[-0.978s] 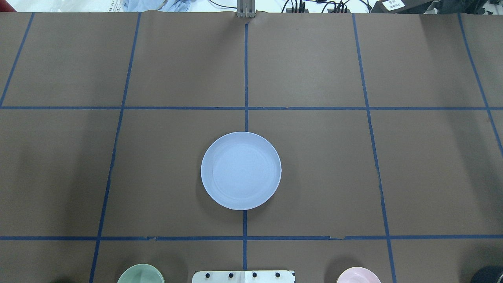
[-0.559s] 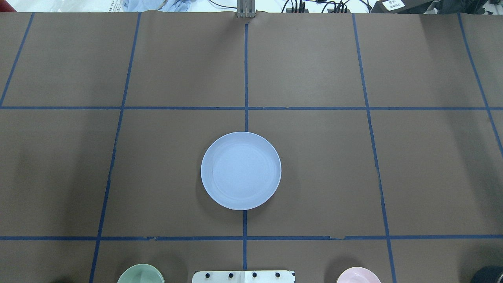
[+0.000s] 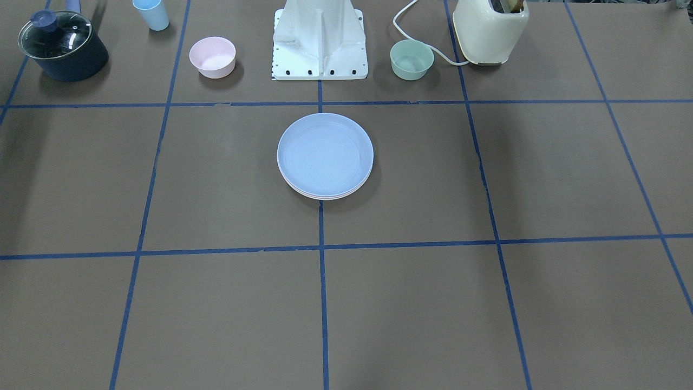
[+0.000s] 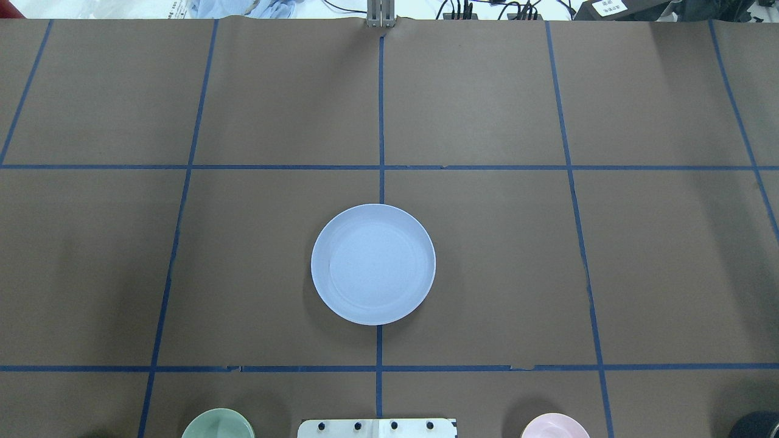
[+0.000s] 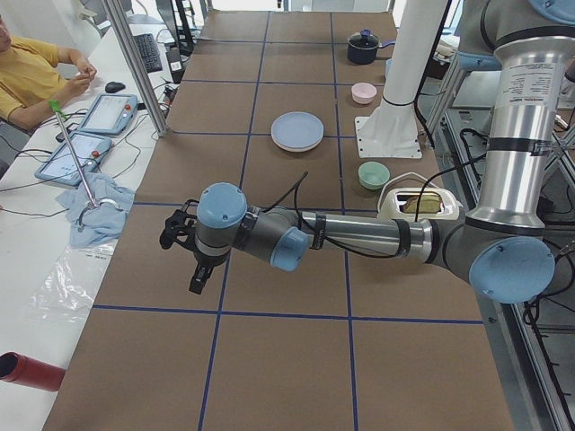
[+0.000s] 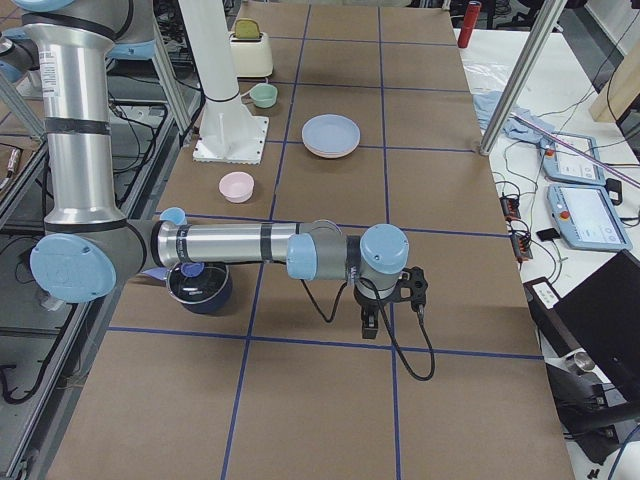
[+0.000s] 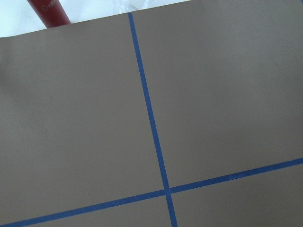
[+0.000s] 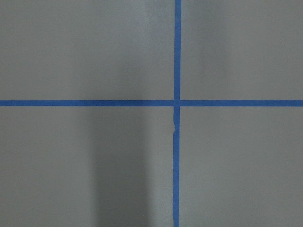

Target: Stack three plates with pink and blue

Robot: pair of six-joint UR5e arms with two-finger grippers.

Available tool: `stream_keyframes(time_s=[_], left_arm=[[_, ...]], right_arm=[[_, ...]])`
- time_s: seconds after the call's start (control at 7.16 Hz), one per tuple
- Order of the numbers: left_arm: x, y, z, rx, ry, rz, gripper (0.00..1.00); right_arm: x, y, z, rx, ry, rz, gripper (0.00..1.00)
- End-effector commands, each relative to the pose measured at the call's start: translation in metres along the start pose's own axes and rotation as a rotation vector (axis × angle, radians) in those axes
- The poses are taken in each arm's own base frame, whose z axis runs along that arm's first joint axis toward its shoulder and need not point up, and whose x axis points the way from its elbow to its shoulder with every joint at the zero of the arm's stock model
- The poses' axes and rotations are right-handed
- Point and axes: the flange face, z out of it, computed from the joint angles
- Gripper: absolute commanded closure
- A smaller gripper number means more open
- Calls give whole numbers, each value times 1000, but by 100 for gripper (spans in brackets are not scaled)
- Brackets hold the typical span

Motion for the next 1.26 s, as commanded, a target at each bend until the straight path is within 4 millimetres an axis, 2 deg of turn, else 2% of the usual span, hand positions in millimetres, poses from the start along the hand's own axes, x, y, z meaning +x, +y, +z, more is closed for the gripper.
stream_keyframes(time_s=[0.0, 0.42, 1.12], left_arm=[[-1, 18, 0, -2, -2, 4, 0], [0, 20, 0, 2, 7, 13, 0], [2, 19, -1, 4, 7, 14, 0]], right_arm=[[3, 3, 3, 23, 6, -26, 0], [6, 5, 8, 12, -18, -9, 0], [-5, 8, -1, 30, -31, -29, 0]])
